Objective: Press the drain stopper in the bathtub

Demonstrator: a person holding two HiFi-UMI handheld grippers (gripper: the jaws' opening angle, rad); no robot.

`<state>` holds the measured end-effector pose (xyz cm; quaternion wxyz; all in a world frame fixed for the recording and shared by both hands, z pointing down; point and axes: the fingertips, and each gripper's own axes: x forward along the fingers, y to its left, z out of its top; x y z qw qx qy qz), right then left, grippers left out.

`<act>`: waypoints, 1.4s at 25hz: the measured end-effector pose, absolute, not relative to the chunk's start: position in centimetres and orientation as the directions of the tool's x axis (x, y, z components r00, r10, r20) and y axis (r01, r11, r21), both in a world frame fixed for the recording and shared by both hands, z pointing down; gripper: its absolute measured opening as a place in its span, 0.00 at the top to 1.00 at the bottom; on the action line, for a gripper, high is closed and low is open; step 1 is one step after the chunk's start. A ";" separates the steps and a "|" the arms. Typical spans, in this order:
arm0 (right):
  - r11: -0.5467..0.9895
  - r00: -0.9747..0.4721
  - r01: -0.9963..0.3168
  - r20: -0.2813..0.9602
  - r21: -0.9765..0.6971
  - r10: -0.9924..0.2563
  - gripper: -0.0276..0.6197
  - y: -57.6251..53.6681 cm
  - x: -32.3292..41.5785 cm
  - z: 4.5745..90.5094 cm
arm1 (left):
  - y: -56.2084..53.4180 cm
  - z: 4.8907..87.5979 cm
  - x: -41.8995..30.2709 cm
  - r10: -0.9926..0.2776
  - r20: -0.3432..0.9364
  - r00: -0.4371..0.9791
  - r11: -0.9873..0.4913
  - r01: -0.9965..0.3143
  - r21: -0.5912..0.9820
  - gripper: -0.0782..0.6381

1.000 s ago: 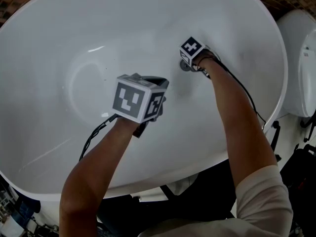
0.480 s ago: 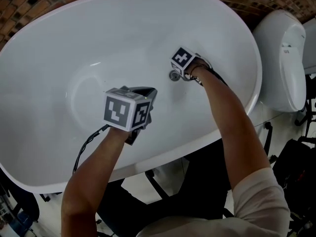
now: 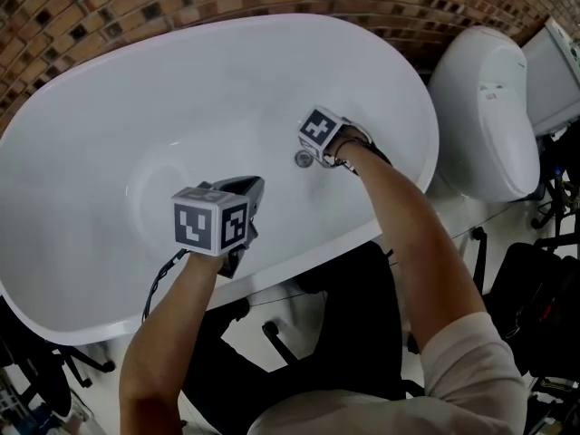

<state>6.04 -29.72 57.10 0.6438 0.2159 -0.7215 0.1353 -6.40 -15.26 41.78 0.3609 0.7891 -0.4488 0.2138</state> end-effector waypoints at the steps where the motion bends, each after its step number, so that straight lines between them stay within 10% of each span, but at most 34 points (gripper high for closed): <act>1: 0.868 -0.083 -0.489 0.986 0.084 -0.143 0.93 -29.4 6.2 56.6 | -15.1 41.2 -6.4 -0.562 0.655 0.505 -0.336 -0.863 0.377 0.88; 35: 0.768 -0.396 -0.633 0.811 0.099 -0.431 0.93 -16.9 8.2 36.7 | -3.9 25.4 -3.4 -0.811 0.358 0.463 -0.361 -0.877 0.316 0.88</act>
